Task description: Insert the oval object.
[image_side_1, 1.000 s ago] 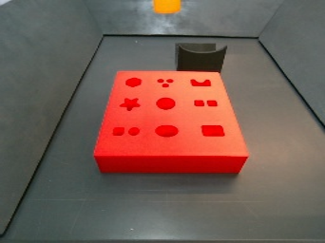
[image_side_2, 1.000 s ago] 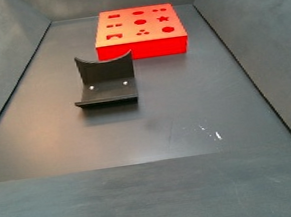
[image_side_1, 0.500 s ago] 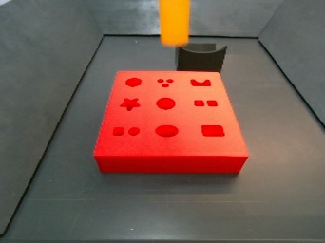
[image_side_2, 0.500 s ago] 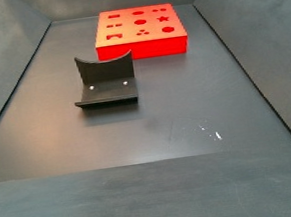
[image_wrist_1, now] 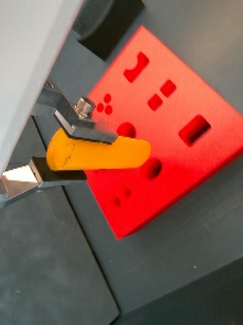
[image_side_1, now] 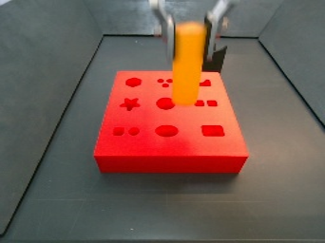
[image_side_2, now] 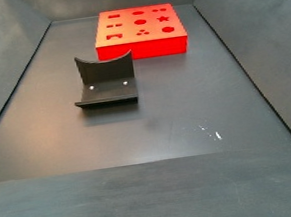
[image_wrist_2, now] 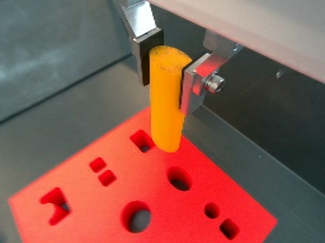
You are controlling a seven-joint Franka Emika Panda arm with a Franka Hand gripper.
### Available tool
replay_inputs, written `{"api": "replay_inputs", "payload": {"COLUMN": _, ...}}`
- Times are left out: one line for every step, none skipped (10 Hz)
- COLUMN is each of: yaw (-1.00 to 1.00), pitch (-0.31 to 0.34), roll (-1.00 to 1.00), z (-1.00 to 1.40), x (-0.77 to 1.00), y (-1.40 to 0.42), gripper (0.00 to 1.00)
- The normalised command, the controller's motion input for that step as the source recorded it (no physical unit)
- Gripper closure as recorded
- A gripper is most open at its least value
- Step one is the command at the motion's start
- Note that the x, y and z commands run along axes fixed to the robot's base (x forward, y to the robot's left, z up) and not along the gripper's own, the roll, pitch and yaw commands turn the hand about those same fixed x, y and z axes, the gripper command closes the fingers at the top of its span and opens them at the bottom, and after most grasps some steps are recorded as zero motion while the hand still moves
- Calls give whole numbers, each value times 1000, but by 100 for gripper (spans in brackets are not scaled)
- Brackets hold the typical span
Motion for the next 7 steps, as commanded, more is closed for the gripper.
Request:
{"api": "replay_inputs", "payload": {"yaw": 0, "pitch": 139, "roll": 161, "z": -754, "x": -3, "y": -54, "gripper": 100}}
{"api": "replay_inputs", "payload": {"yaw": 0, "pitch": 127, "roll": 163, "z": -491, "x": -486, "y": 0, "gripper": 100}}
{"api": "replay_inputs", "payload": {"yaw": 0, "pitch": 50, "roll": 103, "z": -166, "x": -271, "y": 0, "gripper": 100}}
{"api": "replay_inputs", "payload": {"yaw": 0, "pitch": -44, "roll": -60, "z": 0, "x": 0, "y": 0, "gripper": 100}}
{"api": "replay_inputs", "payload": {"yaw": 0, "pitch": -250, "roll": -407, "z": 0, "x": 0, "y": 274, "gripper": 100}}
{"api": "replay_inputs", "payload": {"yaw": 0, "pitch": -339, "roll": -489, "z": 0, "x": 0, "y": 320, "gripper": 100}}
{"api": "replay_inputs", "payload": {"yaw": 0, "pitch": -291, "roll": -333, "z": -91, "x": -6, "y": 186, "gripper": 100}}
